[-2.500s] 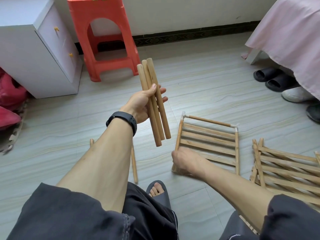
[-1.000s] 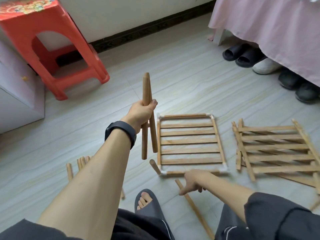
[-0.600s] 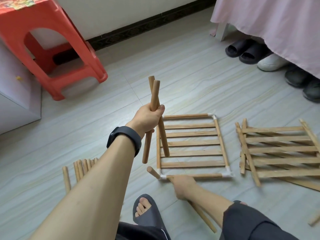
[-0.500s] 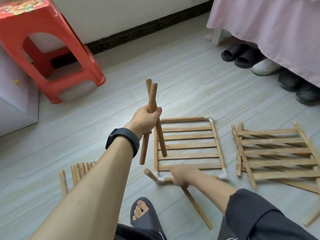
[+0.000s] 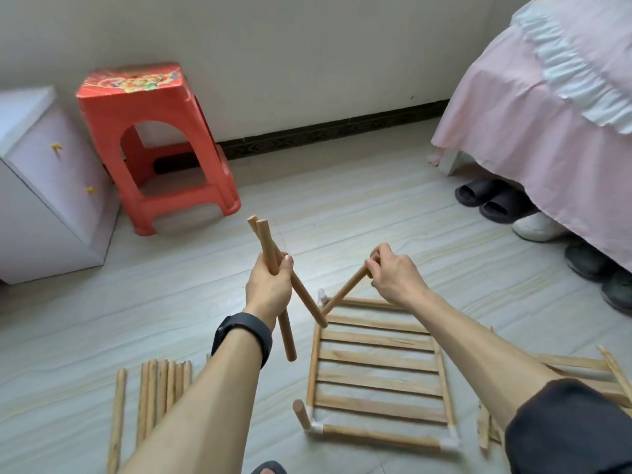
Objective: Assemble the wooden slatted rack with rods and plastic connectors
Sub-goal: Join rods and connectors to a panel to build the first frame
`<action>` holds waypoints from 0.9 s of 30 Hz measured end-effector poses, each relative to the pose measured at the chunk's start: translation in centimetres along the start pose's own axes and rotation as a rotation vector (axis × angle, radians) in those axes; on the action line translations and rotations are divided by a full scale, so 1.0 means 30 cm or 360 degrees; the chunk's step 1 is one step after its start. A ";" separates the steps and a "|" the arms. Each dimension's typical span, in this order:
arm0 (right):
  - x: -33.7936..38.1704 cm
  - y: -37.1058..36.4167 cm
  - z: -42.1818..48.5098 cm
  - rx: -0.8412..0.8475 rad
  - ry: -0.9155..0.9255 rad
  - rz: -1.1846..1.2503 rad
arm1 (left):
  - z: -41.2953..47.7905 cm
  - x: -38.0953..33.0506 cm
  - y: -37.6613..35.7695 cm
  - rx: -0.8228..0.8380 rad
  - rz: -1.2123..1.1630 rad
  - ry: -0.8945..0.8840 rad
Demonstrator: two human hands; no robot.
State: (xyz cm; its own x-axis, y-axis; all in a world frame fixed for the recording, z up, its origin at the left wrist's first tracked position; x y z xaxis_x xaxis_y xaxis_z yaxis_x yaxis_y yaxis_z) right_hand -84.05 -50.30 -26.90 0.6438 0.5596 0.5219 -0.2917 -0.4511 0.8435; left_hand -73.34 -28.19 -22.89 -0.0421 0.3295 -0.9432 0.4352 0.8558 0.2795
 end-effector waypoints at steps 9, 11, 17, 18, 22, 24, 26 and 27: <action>0.115 -0.155 0.121 -0.0158 0.0206 -0.0180 | 0.074 0.071 -0.012 -0.0064 -0.0202 0.0086; 0.131 -0.184 0.151 -0.0115 0.0193 -0.0268 | 0.090 0.076 -0.021 -0.0065 -0.0197 0.0099; 0.152 -0.214 0.204 -0.0039 0.0248 -0.0333 | 0.140 0.105 -0.033 -0.0110 -0.0209 0.0152; 0.157 -0.214 0.207 -0.0016 0.0275 -0.0358 | 0.148 0.111 -0.037 -0.0123 -0.0210 0.0166; 0.202 -0.218 0.210 0.0030 0.0343 -0.0509 | 0.165 0.131 -0.035 -0.0193 -0.0222 0.0209; 0.220 -0.222 0.230 -0.0003 0.0325 -0.0516 | 0.169 0.143 -0.033 -0.0212 -0.0224 0.0226; 0.224 -0.234 0.253 -0.0024 0.0300 -0.0485 | 0.166 0.158 -0.028 -0.0221 -0.0215 0.0240; 0.221 -0.246 0.266 -0.0021 0.0291 -0.0480 | 0.164 0.166 -0.023 -0.0224 -0.0206 0.0243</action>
State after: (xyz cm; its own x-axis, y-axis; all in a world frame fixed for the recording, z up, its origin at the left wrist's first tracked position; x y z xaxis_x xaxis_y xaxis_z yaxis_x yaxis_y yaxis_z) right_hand -71.99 -48.81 -30.67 0.5654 0.7819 0.2624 -0.1178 -0.2384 0.9640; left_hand -69.42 -29.10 -28.67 -0.2293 0.2607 -0.9378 0.2882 0.9384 0.1904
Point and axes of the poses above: each hand's wrist, its own z-axis towards the middle knuckle, its own y-axis out of the back of the hand, x = y × z, the point moved 4 cm from there along z, towards the middle knuckle, and after that the axes turned 6 degrees about -y, right-handed, at the moved point
